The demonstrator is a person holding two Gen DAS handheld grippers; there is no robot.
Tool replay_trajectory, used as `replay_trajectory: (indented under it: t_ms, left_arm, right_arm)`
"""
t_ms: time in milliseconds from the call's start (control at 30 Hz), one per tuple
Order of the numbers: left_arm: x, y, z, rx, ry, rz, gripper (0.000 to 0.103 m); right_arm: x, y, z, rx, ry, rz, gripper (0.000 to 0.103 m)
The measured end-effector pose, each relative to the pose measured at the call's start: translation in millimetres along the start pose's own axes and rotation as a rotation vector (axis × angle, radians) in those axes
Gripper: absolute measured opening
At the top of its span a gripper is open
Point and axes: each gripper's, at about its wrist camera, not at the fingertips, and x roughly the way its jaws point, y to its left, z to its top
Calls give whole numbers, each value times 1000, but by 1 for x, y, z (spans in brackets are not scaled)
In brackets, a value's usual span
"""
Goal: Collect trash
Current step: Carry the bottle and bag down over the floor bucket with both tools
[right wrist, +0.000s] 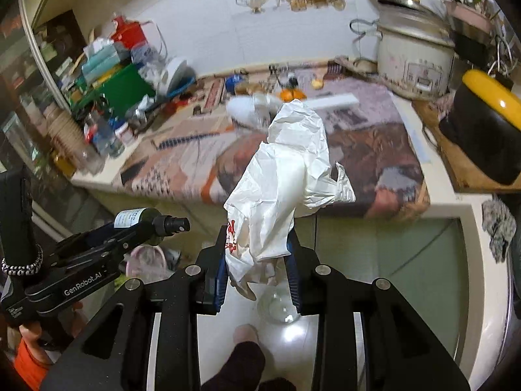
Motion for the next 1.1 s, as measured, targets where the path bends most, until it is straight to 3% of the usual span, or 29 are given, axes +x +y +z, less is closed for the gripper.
replay_trajectory:
  t_ms: [200,467,800,1100]
  left_arm:
    - [39,-2,-36,1,100,36,55]
    - [137,16,-85,24,262,45,55]
    - [299,67,-175,58,371,15,55]
    - [457,118,-284,128,467,-10,55]
  right_arm:
    - [36,-16,-32,5,117,16,28]
    - [113,-39,-80,54,249,3,28]
    - [236,-61,-162,106,302,-37,28]
    - [381,-88,-271,137,327,-17,29]
